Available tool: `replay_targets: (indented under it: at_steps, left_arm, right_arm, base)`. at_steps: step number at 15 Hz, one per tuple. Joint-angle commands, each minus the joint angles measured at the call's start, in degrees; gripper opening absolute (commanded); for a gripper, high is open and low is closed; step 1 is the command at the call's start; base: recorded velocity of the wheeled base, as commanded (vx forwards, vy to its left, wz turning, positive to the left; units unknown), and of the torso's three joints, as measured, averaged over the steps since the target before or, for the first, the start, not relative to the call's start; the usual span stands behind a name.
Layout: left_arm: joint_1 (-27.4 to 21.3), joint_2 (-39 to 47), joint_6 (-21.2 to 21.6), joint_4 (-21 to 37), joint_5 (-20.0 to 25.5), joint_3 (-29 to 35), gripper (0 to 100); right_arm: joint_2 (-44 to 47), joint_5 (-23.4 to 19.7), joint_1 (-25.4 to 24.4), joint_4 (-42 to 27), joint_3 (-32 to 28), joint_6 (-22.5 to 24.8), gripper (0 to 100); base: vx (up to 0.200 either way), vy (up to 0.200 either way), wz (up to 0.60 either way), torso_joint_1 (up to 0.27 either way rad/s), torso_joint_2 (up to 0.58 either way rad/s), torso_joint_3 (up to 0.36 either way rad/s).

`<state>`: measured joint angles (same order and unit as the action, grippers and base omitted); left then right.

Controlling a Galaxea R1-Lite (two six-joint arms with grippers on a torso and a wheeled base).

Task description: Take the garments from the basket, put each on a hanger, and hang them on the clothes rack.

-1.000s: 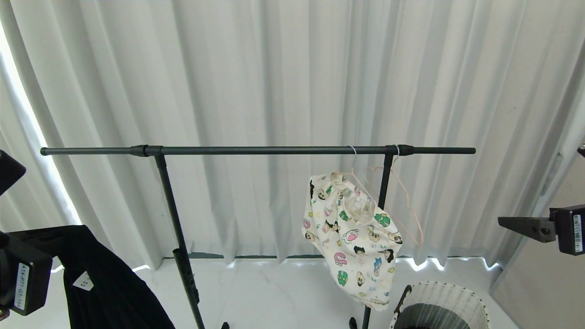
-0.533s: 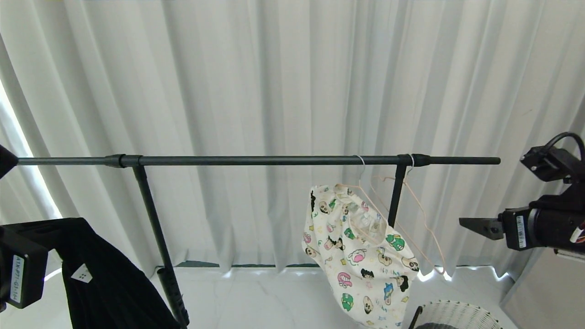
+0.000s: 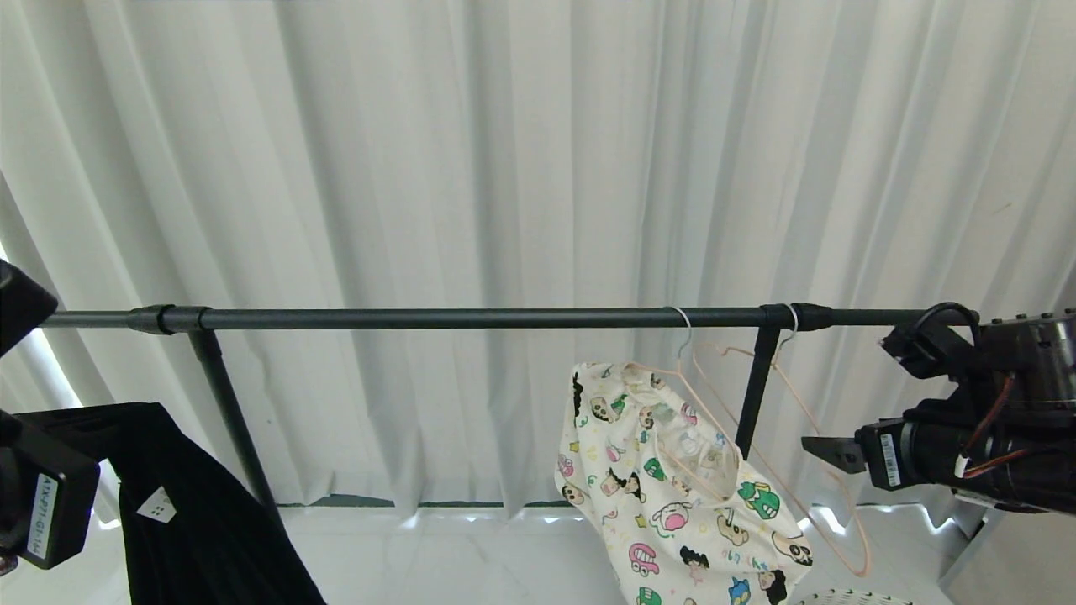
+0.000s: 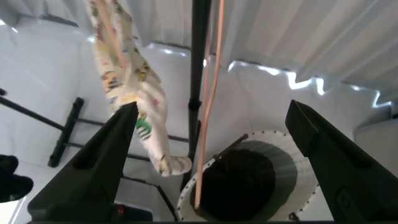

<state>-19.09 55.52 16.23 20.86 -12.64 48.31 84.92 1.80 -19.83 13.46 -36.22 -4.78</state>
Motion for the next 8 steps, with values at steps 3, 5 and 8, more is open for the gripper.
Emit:
replay_targets:
  at_steps: [3, 5, 8]
  left_arm:
    - [-0.1, -0.1, 0.0, -1.4, 0.0, -0.3, 0]
    - [-0.1, -0.2, 0.0, -1.7, 0.0, -0.5, 0]
    - [-0.7, -1.1, 0.0, -1.6, 0.0, -1.2, 0]
  right_arm:
    - [9.8, 0.0, 1.1, 6.2, 0.2, -0.3, 100]
    - [13.4, 0.0, 1.8, 10.2, -0.1, -0.2, 100]
    - [17.9, 0.0, 4.3, 15.4, -0.1, -0.1, 100]
  base:
    - [0.000, 0.000, 0.00, 0.000, 0.00, 0.000]
    - [0.000, 0.000, 0.00, 0.000, 0.00, 0.000]
    - [0.000, 0.000, 0.00, 0.000, 0.00, 0.000]
